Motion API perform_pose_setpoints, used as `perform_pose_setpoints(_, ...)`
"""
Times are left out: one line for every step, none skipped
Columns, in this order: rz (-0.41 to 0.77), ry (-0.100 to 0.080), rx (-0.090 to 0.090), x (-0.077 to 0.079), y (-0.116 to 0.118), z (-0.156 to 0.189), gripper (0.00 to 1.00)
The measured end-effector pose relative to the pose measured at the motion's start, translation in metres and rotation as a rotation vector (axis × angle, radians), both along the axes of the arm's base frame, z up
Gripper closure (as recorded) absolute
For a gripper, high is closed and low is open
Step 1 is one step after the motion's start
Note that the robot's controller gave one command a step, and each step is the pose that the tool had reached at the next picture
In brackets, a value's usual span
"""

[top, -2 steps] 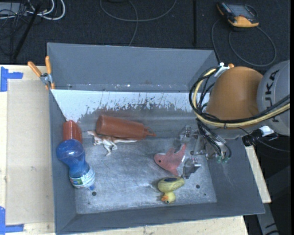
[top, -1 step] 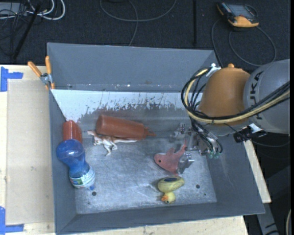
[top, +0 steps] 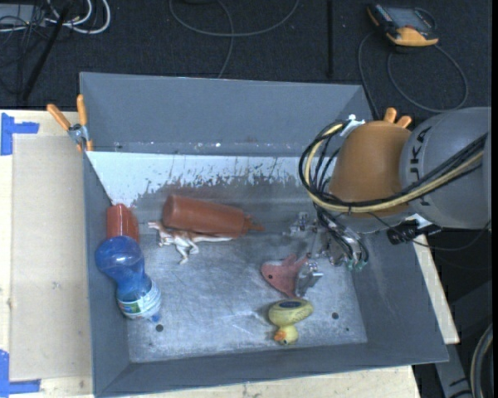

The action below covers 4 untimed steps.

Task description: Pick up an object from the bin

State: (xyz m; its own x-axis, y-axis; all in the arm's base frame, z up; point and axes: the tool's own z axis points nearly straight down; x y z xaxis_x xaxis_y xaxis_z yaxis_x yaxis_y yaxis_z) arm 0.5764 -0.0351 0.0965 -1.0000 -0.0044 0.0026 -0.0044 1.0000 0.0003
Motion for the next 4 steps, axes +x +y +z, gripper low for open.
perform_pose_setpoints(0.079, -0.001, 0.0, 0.003, -0.01, 0.023, 0.0)
perform_pose_setpoints(0.052, -0.005, 0.0, 0.004, -0.011, -0.013, 0.0)
perform_pose_setpoints(0.098, -0.016, 0.0, 0.005, -0.012, -0.022, 1.0)
perform_pose_setpoints(0.098, -0.016, 0.0, 0.005, -0.012, -0.022, 1.0)
